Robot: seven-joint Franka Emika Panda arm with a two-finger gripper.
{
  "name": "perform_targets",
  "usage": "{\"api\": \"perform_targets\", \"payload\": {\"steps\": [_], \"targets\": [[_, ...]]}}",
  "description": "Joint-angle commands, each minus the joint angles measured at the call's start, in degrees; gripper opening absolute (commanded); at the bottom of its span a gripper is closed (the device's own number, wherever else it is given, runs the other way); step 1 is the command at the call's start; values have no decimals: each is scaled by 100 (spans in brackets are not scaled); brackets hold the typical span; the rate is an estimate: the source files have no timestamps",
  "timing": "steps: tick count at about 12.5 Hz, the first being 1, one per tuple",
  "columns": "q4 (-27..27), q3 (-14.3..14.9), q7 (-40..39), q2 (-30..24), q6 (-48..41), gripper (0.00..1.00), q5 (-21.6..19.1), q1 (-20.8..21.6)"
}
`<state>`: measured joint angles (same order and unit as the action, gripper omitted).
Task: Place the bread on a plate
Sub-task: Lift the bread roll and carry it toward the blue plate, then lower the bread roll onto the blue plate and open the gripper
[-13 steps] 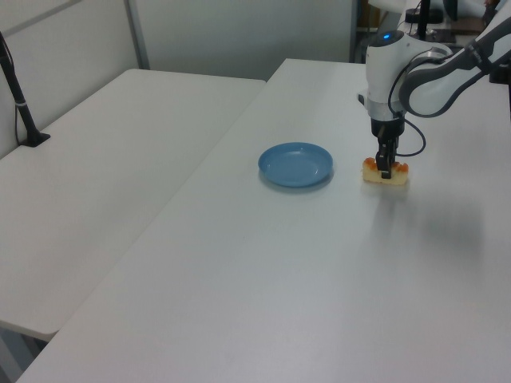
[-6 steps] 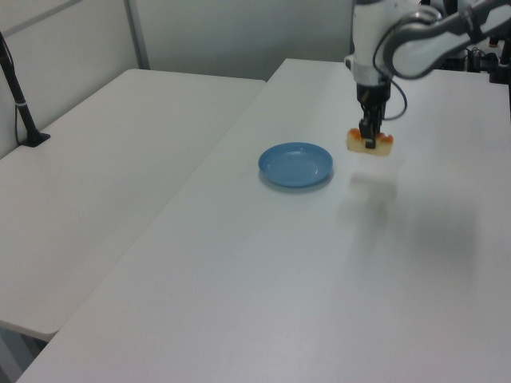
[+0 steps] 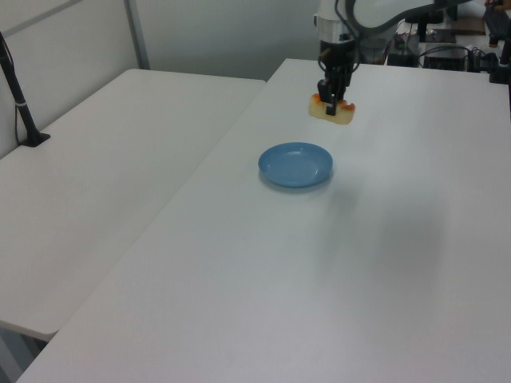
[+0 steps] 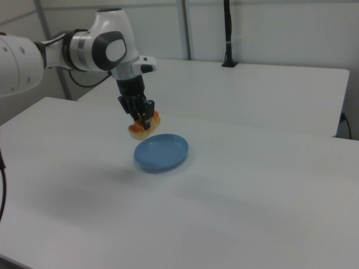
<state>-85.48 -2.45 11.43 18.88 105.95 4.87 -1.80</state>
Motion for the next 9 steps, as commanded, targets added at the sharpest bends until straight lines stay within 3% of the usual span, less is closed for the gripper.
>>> {"api": "perform_targets", "payload": {"steps": [1, 6, 9], "targets": [[1215, 25, 578, 879, -268, 39, -21, 171], [1876, 86, 1097, 1828, 74, 40, 49, 399], [1860, 95, 1107, 1988, 268, 40, 172, 408]]}}
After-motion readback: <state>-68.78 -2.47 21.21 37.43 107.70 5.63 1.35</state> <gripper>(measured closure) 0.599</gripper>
